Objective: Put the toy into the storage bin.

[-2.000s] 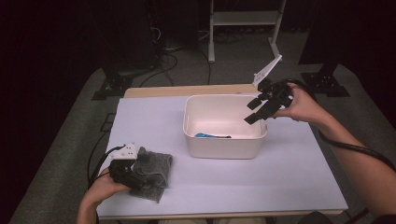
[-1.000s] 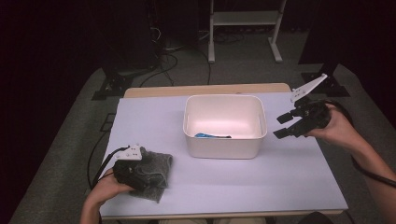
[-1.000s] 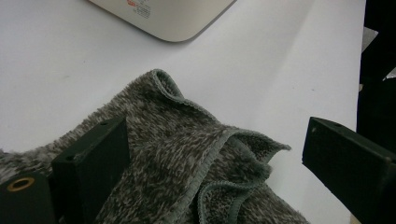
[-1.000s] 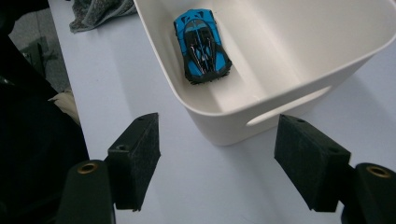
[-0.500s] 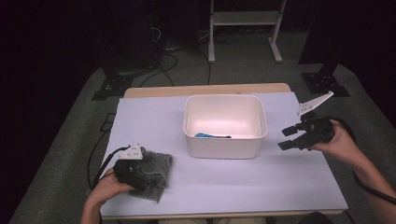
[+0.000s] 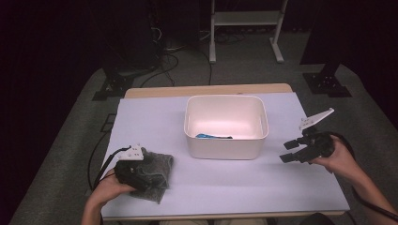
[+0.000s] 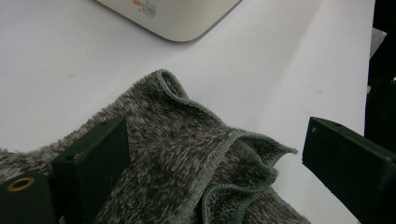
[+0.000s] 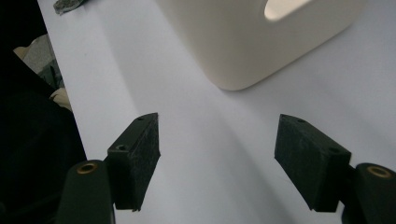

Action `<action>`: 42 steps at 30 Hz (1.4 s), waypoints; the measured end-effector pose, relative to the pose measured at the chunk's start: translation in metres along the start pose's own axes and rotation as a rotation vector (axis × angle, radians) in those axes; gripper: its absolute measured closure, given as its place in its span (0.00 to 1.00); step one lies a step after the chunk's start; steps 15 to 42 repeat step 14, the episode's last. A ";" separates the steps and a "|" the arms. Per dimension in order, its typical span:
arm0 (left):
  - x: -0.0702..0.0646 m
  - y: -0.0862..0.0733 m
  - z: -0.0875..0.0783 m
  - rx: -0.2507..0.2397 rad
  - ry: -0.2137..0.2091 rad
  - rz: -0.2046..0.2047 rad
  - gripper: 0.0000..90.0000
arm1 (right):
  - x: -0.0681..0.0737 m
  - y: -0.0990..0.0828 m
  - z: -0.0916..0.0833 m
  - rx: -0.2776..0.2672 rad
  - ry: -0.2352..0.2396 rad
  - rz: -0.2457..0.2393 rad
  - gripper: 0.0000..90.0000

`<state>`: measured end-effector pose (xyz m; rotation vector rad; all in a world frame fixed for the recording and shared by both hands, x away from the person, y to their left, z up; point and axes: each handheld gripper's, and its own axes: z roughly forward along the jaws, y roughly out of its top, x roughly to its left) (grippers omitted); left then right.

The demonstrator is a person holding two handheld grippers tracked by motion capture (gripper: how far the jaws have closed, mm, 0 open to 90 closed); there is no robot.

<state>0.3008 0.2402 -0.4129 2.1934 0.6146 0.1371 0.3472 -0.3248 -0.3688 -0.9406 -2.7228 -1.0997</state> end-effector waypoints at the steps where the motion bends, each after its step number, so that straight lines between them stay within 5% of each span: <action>1: 0.000 0.000 0.000 -0.004 -0.002 0.000 0.07 | -0.001 -0.002 0.001 0.001 0.000 0.002 0.32; 14: -0.001 0.001 0.001 -0.006 -0.006 0.001 0.07 | -0.003 -0.025 0.016 -0.016 0.019 0.041 0.31; 42: -0.001 0.001 0.001 -0.006 -0.006 0.001 0.07 | -0.003 -0.025 0.016 -0.016 0.019 0.041 0.31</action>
